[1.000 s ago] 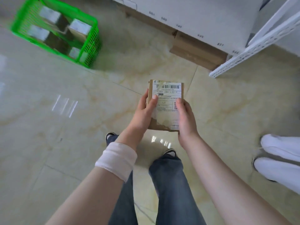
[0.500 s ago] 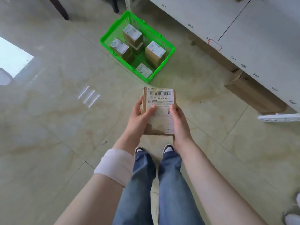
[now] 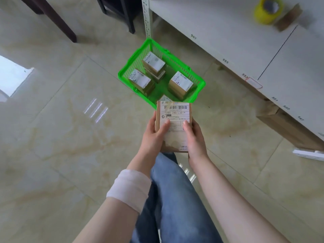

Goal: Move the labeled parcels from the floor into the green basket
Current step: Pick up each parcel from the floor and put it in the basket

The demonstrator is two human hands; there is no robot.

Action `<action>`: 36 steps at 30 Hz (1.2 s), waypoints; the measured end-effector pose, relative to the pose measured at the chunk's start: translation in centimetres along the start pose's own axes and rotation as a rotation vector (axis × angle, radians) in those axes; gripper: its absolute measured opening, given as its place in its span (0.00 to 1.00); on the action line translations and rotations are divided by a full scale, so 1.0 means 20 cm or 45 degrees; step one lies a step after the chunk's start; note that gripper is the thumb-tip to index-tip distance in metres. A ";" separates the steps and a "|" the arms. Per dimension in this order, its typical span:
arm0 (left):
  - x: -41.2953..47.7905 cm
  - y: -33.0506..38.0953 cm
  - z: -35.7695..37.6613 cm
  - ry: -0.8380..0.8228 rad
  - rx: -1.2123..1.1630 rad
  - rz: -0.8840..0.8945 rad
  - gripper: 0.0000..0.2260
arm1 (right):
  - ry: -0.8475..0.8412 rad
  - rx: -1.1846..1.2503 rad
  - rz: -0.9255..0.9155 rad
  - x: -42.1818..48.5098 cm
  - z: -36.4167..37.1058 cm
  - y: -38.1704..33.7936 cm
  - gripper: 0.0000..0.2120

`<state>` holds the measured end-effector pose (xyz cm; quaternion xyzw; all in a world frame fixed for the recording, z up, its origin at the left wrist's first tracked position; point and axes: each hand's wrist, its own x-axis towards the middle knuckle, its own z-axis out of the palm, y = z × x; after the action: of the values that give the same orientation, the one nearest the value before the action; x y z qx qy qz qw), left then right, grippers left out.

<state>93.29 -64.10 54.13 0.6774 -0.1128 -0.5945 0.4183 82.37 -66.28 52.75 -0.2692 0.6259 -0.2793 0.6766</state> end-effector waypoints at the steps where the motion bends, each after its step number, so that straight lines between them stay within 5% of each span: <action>1: 0.07 0.03 -0.01 0.016 0.013 -0.009 0.20 | 0.022 -0.013 -0.004 0.07 0.05 -0.02 0.17; 12: 0.94 0.31 -0.09 -0.145 0.243 -0.246 0.22 | 0.254 0.067 0.120 0.74 0.30 -0.17 0.19; 17: 1.55 0.24 -0.09 -0.260 0.399 -0.332 0.42 | 0.320 0.095 0.159 1.19 0.28 0.05 0.17; 21: 2.02 0.01 -0.04 -0.510 0.608 -0.418 0.26 | 0.312 0.137 0.175 1.61 0.23 0.33 0.16; 26: 2.43 -0.28 0.01 -0.554 0.687 -0.354 0.18 | 0.257 0.147 0.180 2.02 0.14 0.63 0.16; 31: 2.49 -0.46 -0.05 -0.391 0.516 -0.207 0.11 | 0.342 0.149 0.290 2.03 0.10 0.76 0.39; 34: 2.44 -0.52 -0.07 -0.314 0.546 -0.201 0.19 | 0.345 0.239 0.365 1.99 0.12 0.78 0.19; 36: 2.41 -0.53 -0.07 -0.265 0.578 -0.241 0.23 | 0.373 0.217 0.367 2.00 0.12 0.79 0.17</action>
<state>103.74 -88.22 12.31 0.6965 -0.2219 -0.6570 0.1843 87.90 -83.79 13.88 -0.0752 0.7236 -0.2677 0.6318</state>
